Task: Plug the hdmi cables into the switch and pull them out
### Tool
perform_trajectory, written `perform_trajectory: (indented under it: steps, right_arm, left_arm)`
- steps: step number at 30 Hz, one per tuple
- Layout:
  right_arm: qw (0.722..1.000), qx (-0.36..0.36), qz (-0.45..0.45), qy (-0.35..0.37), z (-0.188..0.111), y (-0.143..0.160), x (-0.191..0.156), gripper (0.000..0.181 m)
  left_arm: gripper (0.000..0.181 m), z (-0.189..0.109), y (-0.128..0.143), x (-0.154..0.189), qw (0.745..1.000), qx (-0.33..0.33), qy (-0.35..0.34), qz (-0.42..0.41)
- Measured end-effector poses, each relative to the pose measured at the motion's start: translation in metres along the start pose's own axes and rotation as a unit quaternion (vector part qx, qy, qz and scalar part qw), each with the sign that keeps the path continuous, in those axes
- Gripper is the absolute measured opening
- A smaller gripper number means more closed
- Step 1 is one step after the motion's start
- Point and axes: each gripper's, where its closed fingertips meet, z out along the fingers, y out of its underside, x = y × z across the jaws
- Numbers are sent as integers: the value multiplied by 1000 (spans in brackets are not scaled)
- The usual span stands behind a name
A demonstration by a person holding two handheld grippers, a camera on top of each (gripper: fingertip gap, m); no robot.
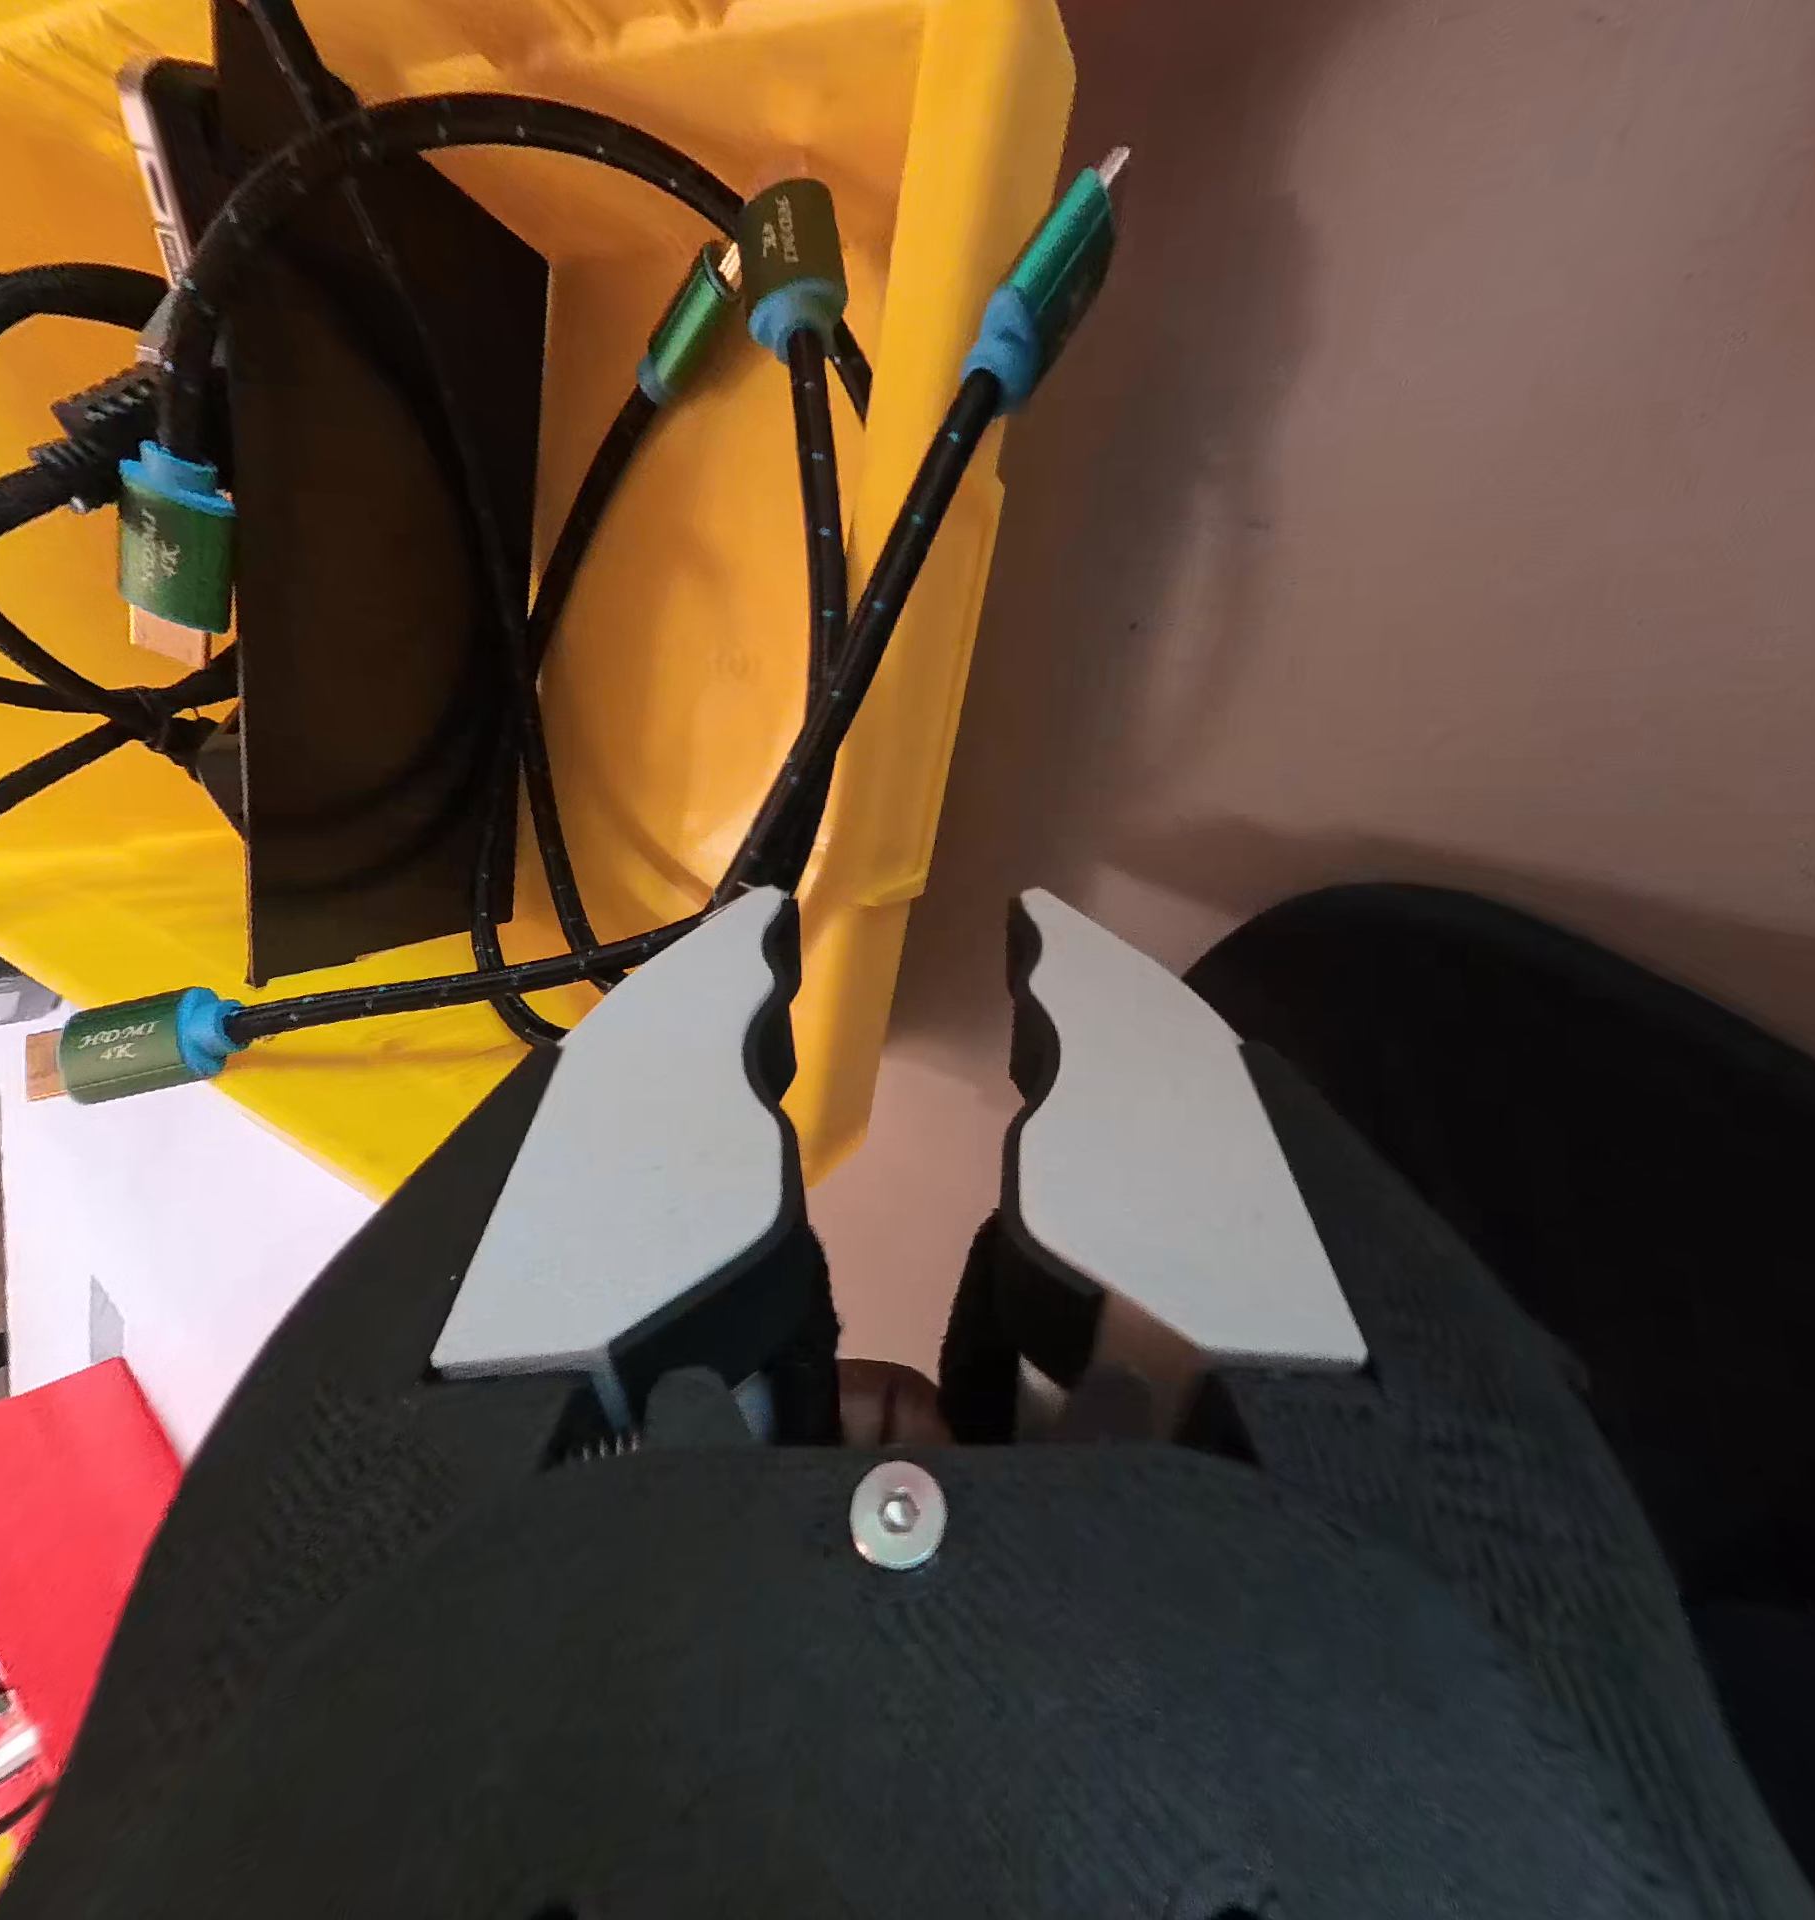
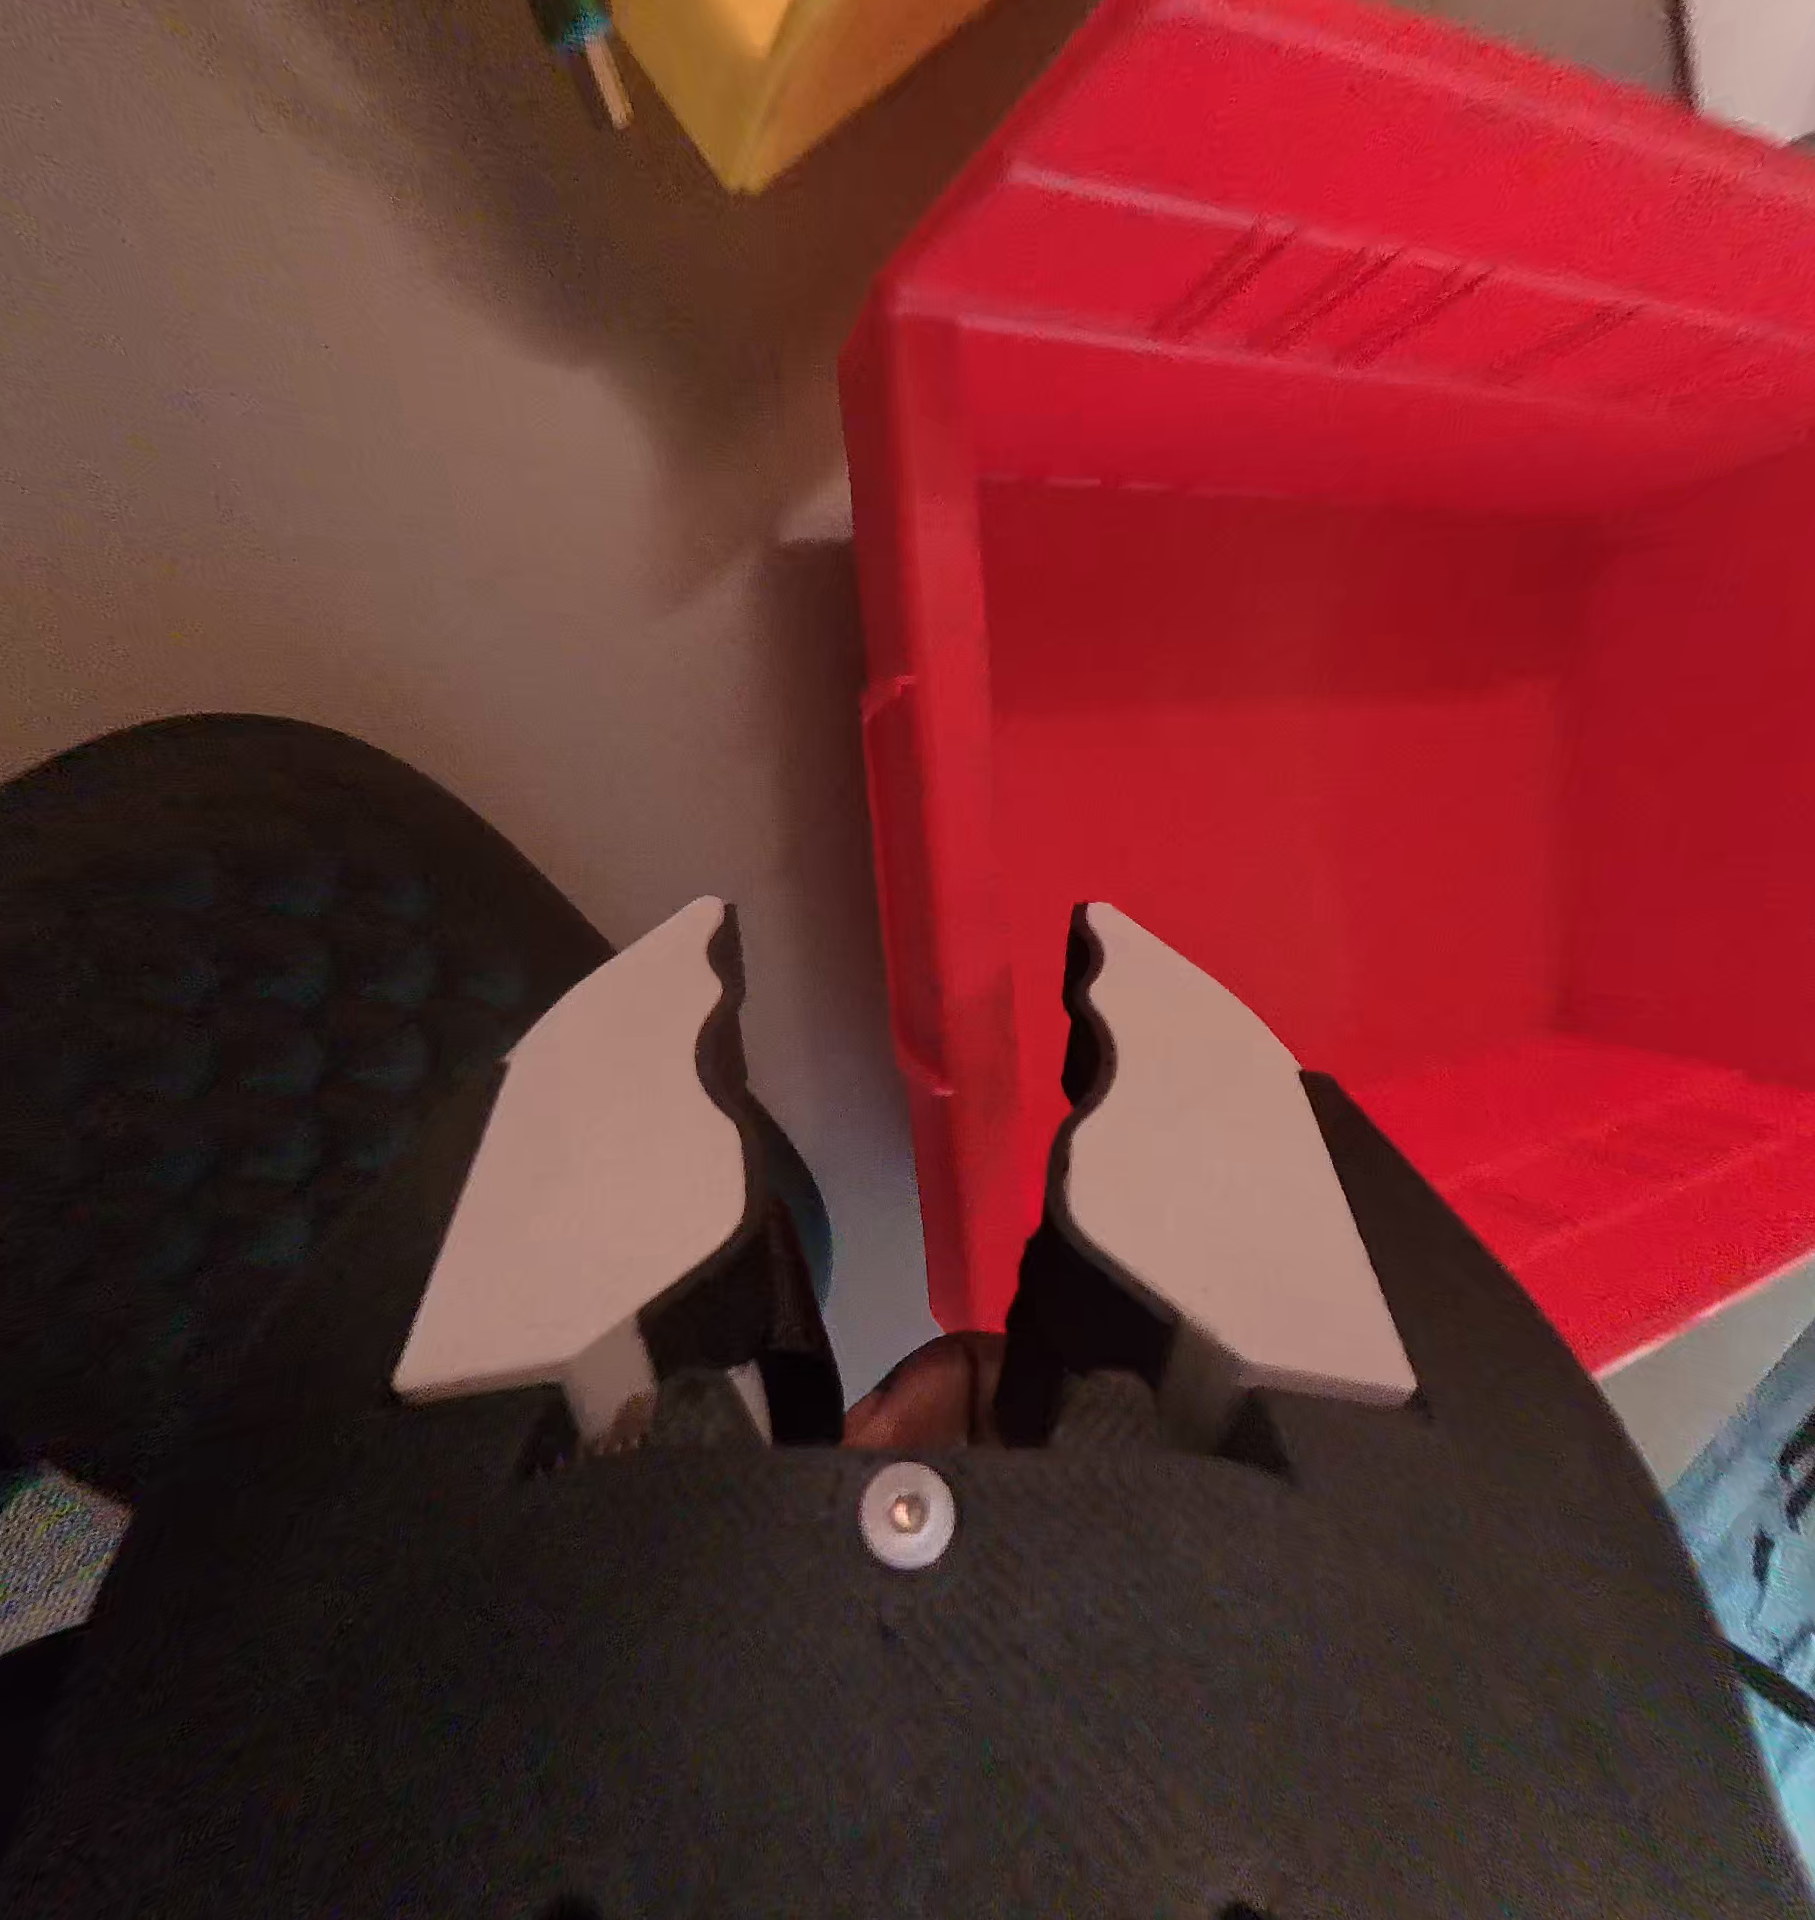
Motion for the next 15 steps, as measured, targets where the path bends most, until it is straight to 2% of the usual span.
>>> perform_trajectory:
  steps: [1,6,11,13,14,15]
  right_arm:
    - [1000,-11,-1,1,6,1,0,60]
    - [999,-49,-2,5,20,11,1,60]
    - [999,-49,4,-10,23,14,1,54]
    - [998,-56,1,-15,26,17,1,46]
    - [998,-59,0,3,26,18,8,33]
    - [998,-63,4,1,26,19,9,30]
  left_arm:
    - [42,-1,2,2,1000,-8,1,4]
    - [46,-2,20,3,998,-57,-5,-11]
    - [46,19,33,-8,996,-90,-14,-24]
    - [46,26,38,-13,994,-105,-28,-21]
    - [46,28,41,-17,993,-113,-40,-20]
    - [42,28,44,-22,991,-119,-56,-20]
